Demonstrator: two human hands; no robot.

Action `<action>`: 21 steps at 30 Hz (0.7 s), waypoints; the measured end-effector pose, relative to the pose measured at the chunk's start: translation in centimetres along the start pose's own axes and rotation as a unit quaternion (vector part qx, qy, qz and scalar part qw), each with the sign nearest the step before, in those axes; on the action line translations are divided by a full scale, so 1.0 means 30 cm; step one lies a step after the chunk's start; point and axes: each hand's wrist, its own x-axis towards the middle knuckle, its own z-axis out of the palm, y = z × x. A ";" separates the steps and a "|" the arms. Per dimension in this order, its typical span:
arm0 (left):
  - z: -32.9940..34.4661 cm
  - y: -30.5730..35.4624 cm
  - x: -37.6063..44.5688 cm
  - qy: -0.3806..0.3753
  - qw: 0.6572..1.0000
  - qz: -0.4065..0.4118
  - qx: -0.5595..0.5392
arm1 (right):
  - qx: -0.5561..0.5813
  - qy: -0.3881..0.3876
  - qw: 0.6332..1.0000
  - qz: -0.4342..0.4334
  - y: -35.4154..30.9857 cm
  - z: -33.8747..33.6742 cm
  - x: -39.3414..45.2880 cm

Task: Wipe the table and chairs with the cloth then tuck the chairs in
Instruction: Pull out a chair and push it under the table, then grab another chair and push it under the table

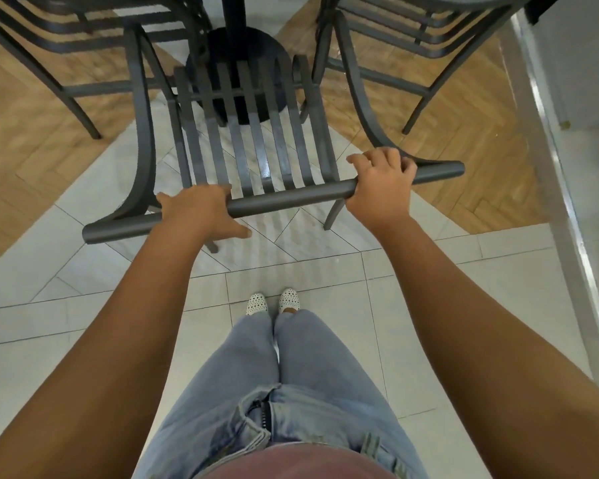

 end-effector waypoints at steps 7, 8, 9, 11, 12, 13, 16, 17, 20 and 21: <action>0.002 0.250 0.018 0.049 0.993 0.103 -0.001 | 0.071 0.063 0.994 0.049 0.025 0.045 -0.052; 0.007 0.296 0.024 0.050 0.991 0.121 0.006 | 0.070 0.074 0.993 0.059 0.040 0.050 -0.063; 0.012 0.341 0.030 0.049 0.989 0.137 0.016 | 0.073 0.080 0.991 0.073 0.057 0.053 -0.073; 0.016 0.433 0.042 0.047 0.985 0.160 0.037 | 0.083 0.068 0.989 0.106 0.095 0.051 -0.092; 0.017 0.478 0.047 0.045 0.984 0.168 0.044 | 0.086 0.059 0.988 0.117 0.118 0.052 -0.100; 0.016 0.525 0.053 0.044 0.982 0.177 0.046 | 0.086 0.056 0.987 0.125 0.145 0.051 -0.105; 0.010 0.668 0.078 0.035 0.978 0.202 0.043 | 0.092 0.064 0.983 0.143 0.242 0.045 -0.110; 0.005 0.717 0.089 0.029 0.977 0.204 0.044 | 0.100 0.061 0.982 0.151 0.279 0.040 -0.108; -0.015 0.870 0.126 0.013 0.976 0.212 0.056 | 0.122 0.020 0.979 0.163 0.405 0.029 -0.097; -0.022 0.925 0.141 0.009 0.974 0.217 0.063 | 0.124 0.008 0.979 0.162 0.451 0.022 -0.091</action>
